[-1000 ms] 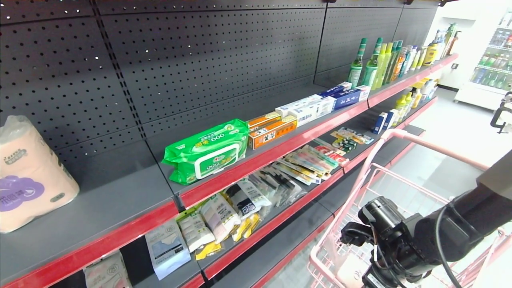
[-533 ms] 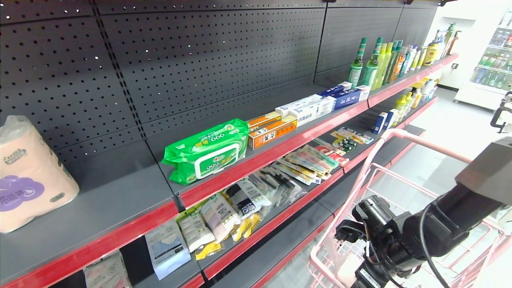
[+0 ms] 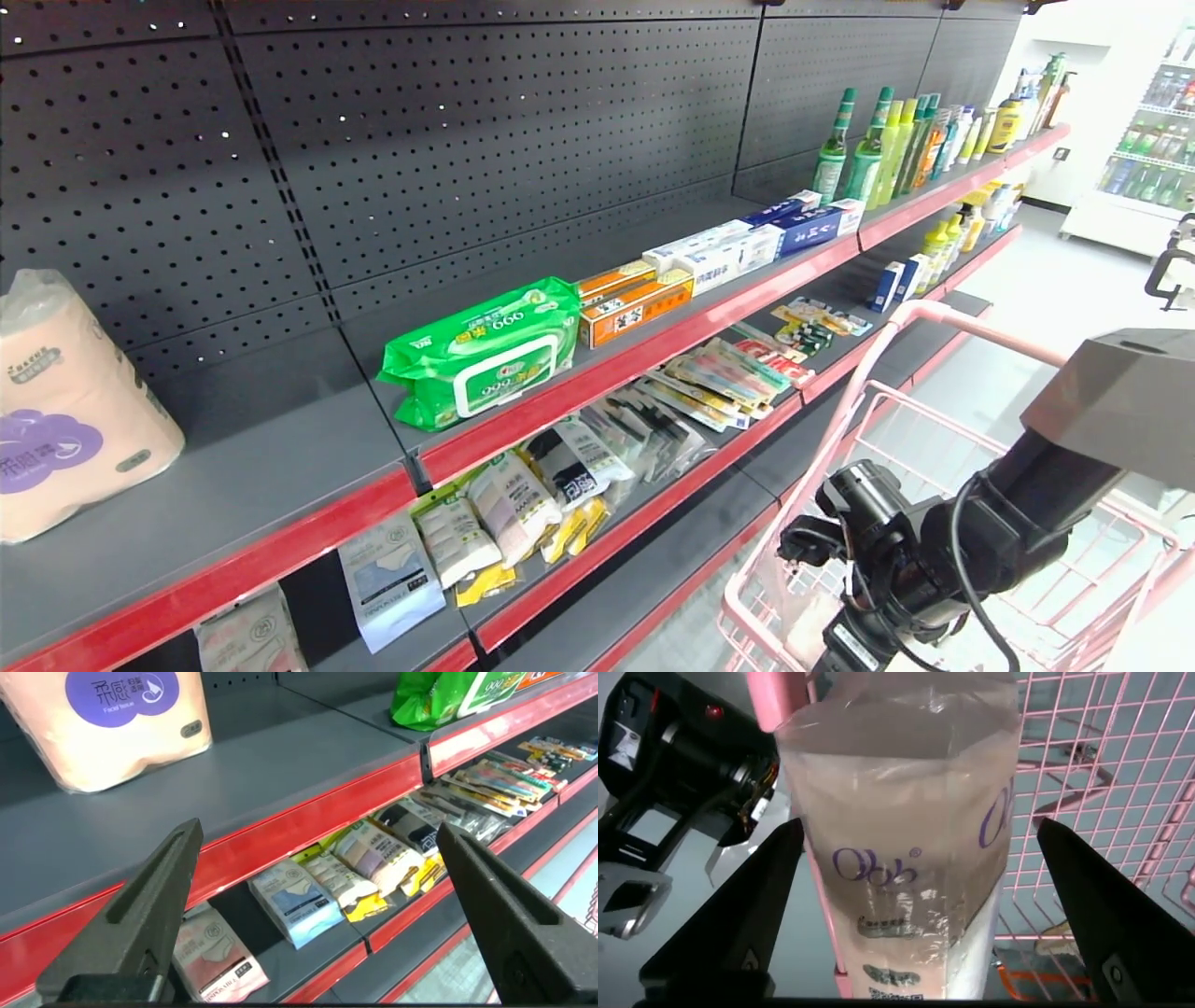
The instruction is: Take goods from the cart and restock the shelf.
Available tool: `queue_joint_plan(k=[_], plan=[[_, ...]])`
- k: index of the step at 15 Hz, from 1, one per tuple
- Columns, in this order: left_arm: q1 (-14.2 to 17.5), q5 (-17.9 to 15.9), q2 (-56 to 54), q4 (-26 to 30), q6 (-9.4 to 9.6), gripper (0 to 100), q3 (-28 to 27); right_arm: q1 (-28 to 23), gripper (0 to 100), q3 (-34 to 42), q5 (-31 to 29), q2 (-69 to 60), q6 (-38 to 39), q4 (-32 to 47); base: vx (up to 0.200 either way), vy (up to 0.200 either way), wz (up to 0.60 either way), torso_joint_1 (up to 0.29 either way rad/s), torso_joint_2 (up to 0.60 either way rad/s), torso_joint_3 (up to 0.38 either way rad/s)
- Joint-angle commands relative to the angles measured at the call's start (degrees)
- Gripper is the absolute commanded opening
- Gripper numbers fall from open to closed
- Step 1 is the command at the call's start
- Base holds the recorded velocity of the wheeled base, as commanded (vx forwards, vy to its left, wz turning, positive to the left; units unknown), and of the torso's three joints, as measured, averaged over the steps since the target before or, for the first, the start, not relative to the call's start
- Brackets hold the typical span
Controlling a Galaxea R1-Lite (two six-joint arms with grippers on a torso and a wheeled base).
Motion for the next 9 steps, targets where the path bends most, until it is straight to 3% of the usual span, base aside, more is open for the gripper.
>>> queue_joint_plan(k=[1, 9], plan=[[0.02, 0.02, 0.05, -0.01, -0.01, 100, 0.00, -2.73, 100, -0.44, -0.01, 0.36, -2.60, 0.01, 0.000, 0.000, 0.00, 0.000, 0.00, 0.000], [0.02, 0.02, 0.05, -0.01, -0.01, 100, 0.00, -4.84, 100, -1.58, 0.08, 1.85, -4.45, -0.08, 0.000, 0.000, 0.00, 0.000, 0.00, 0.000]])
